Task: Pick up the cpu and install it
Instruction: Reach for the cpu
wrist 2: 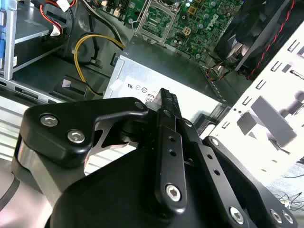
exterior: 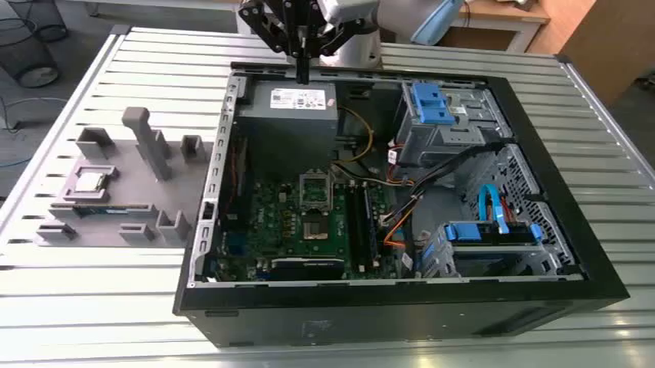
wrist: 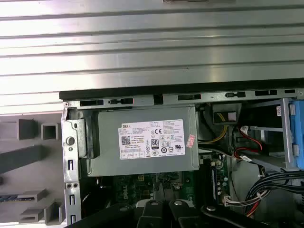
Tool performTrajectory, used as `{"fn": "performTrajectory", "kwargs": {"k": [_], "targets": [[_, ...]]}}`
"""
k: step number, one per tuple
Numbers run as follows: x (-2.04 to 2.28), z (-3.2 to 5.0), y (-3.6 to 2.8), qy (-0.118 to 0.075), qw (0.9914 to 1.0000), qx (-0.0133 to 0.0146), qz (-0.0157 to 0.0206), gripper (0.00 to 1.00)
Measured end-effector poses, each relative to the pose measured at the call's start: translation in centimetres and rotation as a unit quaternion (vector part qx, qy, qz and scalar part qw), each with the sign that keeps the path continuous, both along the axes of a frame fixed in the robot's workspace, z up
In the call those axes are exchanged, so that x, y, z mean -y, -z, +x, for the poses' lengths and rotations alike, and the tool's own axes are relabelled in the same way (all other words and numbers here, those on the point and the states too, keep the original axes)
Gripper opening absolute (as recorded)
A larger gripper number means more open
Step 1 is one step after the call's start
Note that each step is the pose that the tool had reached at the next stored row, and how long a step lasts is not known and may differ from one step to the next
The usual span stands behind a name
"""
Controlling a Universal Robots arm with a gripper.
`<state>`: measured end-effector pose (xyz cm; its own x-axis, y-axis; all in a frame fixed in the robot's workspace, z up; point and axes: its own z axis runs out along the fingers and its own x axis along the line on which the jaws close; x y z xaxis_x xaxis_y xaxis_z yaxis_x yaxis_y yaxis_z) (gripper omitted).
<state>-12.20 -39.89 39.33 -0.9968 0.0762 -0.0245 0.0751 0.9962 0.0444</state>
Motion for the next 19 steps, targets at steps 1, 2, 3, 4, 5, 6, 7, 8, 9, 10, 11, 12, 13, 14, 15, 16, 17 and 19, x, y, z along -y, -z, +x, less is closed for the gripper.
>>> {"fn": "performTrajectory", "kwargs": {"k": [1, 2, 3, 4, 5, 6, 7, 8, 9, 10, 11, 12, 13, 14, 15, 16, 17, 19], "targets": [[0.00, 0.00, 0.00, 0.000, 1.00000, 0.0000, 0.0000, 0.11], [0.00, 0.00, 0.00, 0.000, 1.00000, 0.0000, 0.0000, 0.11], [0.00, 0.00, 0.00, 0.000, 1.00000, 0.0000, 0.0000, 0.11], [0.00, 0.00, 0.00, 0.000, 1.00000, 0.0000, 0.0000, 0.11], [0.00, 0.00, 0.00, 0.000, 1.00000, 0.0000, 0.0000, 0.11], [0.00, 0.00, 0.00, 0.000, 1.00000, 0.0000, 0.0000, 0.11], [0.00, 0.00, 0.00, 0.000, 1.00000, 0.0000, 0.0000, 0.11], [0.00, 0.00, 0.00, 0.000, 1.00000, 0.0000, 0.0000, 0.11], [0.00, 0.00, 0.00, 0.000, 1.00000, 0.0000, 0.0000, 0.11], [0.00, 0.00, 0.00, 0.000, 1.00000, 0.0000, 0.0000, 0.11], [0.00, -0.01, 0.00, 0.000, 1.00000, 0.0000, 0.0000, 0.11], [0.00, -0.06, -0.01, 0.000, 1.00000, -0.0001, -0.0001, 0.11], [0.00, -0.12, -0.01, 0.000, 1.00000, 0.0000, -0.0001, 0.11], [0.00, -0.21, 0.00, 0.000, 1.00000, 0.0000, 0.0000, 0.11], [0.00, -0.32, 0.00, 0.000, 1.00000, 0.0000, 0.0000, 0.11], [0.00, -0.44, 0.00, 0.000, 1.00000, 0.0000, 0.0000, 0.11], [0.00, -0.58, 0.00, 0.000, 1.00000, 0.0000, 0.0000, 0.11], [0.00, -1.00, 0.00, 0.000, 1.00000, 0.0001, 0.0000, 0.11]]}}
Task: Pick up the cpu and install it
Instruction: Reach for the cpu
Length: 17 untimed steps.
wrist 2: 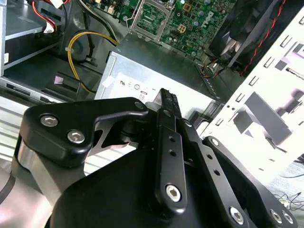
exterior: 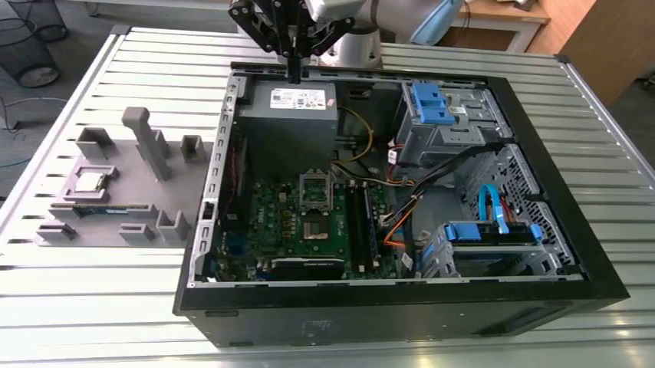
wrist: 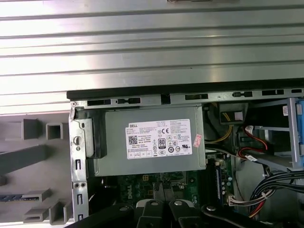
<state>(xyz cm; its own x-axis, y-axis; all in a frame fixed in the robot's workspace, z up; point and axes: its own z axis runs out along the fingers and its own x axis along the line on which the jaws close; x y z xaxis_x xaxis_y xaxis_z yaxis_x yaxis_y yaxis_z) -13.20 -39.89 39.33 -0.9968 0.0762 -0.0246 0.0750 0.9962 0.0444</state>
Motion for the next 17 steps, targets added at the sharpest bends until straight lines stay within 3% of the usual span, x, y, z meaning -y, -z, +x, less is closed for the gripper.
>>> {"fn": "performTrajectory", "kwargs": {"k": [17], "targets": [[0.00, -1.96, 0.00, 0.000, 1.00000, 0.0001, 0.0000, 0.11]]}}
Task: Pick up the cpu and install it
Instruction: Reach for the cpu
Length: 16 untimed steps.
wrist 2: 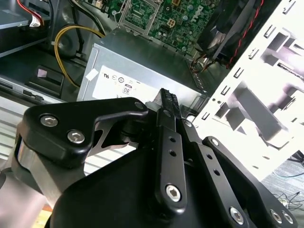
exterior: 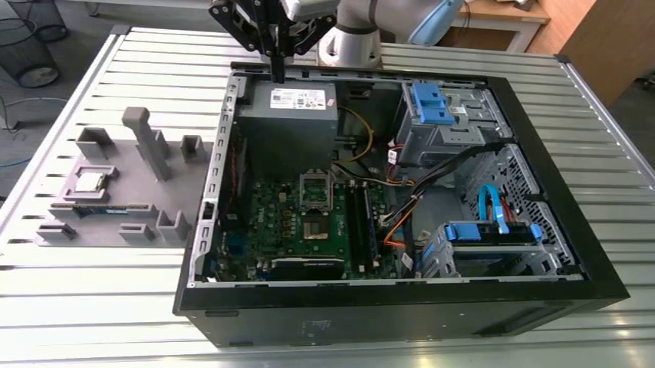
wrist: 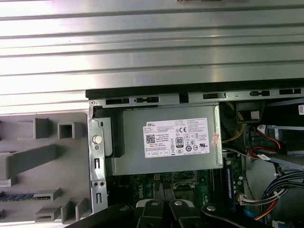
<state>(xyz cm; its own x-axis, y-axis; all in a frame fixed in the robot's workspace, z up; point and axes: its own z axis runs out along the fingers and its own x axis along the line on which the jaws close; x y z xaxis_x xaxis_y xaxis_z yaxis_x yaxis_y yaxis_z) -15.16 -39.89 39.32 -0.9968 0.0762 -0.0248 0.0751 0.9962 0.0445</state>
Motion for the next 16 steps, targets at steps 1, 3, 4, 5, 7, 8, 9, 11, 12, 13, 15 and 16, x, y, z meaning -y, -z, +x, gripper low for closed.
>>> {"fn": "performTrajectory", "kwargs": {"k": [1, 3, 4, 5, 7, 8, 9, 11, 12, 13, 15, 16], "targets": [[0.00, -0.10, 0.00, 0.000, 1.00000, 0.0000, 0.0000, 0.11], [0.00, -0.32, 0.00, 0.000, 1.00000, 0.0000, 0.0000, 0.11], [0.00, -0.42, 0.00, 0.000, 1.00000, 0.0000, 0.0000, 0.11], [0.00, -0.53, 0.00, 0.000, 1.00000, 0.0000, 0.0000, 0.11], [0.00, -0.72, 0.00, 0.000, 1.00000, 0.0000, 0.0000, 0.11], [0.00, -0.82, 0.00, 0.000, 1.00000, 0.0001, 0.0000, 0.11], [0.00, -0.93, 0.00, 0.000, 1.00000, 0.0001, -0.0001, 0.11], [0.00, -1.13, 0.00, 0.000, 1.00000, 0.0001, -0.0001, 0.11], [0.00, -1.23, 0.00, 0.000, 1.00000, 0.0001, 0.0000, 0.11], [0.00, -1.33, 0.00, 0.000, 1.00000, 0.0001, 0.0000, 0.11], [0.00, -1.53, 0.00, 0.000, 1.00000, 0.0001, 0.0000, 0.11], [0.00, -1.64, 0.00, 0.000, 1.00000, 0.0001, 0.0000, 0.11]]}}
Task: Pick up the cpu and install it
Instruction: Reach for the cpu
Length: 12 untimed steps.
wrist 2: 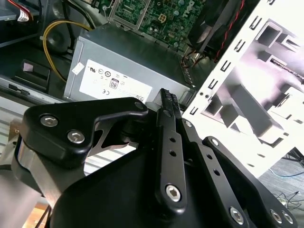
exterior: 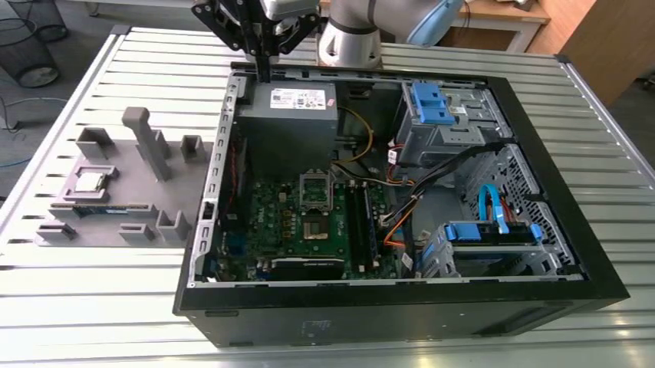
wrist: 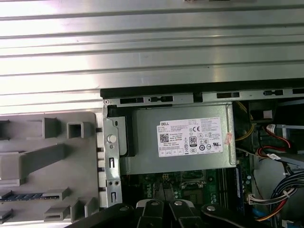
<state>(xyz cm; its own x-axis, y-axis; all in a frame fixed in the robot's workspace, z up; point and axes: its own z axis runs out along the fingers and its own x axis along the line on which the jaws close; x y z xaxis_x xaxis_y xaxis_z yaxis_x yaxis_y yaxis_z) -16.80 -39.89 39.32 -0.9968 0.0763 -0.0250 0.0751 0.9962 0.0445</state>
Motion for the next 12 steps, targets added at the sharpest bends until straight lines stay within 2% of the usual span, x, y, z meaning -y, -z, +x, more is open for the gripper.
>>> {"fn": "performTrajectory", "kwargs": {"k": [12], "targets": [[0.00, -1.34, 0.01, 0.000, 1.00000, 0.0000, 0.0000, 0.11]]}}
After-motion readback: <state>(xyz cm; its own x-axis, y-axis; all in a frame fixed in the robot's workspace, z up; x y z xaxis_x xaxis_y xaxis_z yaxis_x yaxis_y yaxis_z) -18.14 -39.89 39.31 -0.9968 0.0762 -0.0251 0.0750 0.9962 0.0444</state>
